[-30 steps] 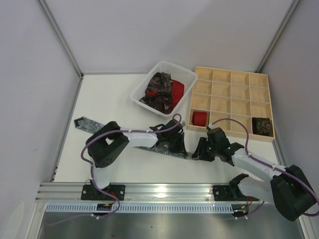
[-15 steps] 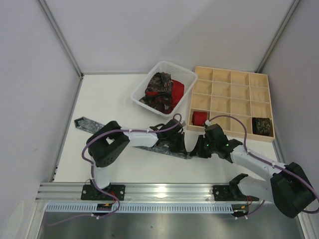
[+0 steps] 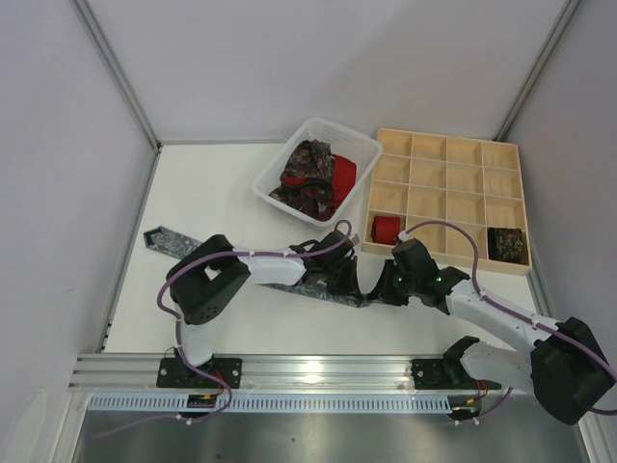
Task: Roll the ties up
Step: Roll the tie
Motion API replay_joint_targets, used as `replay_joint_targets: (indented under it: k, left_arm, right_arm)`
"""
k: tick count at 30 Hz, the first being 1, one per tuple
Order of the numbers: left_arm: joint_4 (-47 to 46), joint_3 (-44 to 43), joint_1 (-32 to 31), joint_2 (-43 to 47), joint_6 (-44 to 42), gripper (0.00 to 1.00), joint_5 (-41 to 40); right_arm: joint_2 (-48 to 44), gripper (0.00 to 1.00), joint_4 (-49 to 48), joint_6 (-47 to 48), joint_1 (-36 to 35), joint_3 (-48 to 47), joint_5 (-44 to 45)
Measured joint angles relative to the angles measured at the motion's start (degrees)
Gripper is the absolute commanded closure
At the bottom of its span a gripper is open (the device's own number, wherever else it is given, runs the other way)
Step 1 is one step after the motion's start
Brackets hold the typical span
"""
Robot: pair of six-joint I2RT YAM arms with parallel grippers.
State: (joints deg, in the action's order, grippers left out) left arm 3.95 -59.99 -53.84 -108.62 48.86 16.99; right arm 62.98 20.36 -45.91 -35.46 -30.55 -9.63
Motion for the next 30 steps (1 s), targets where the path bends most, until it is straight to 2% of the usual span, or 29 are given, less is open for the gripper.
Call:
replay_joint_targets:
  k: [13,30]
  left_arm:
    - [3.17,1.40,-0.02,2.78,-1.57,1.00,-3.39]
    - [2.56,2.45,0.46,3.23,-1.95,1.00,-3.06]
  right_arm:
    - [-2.12,1.00,3.78,-3.54,-0.11,-0.02,1.73]
    - [0.04,1.00,2.03,-4.26,-2.95,-1.99,1.20]
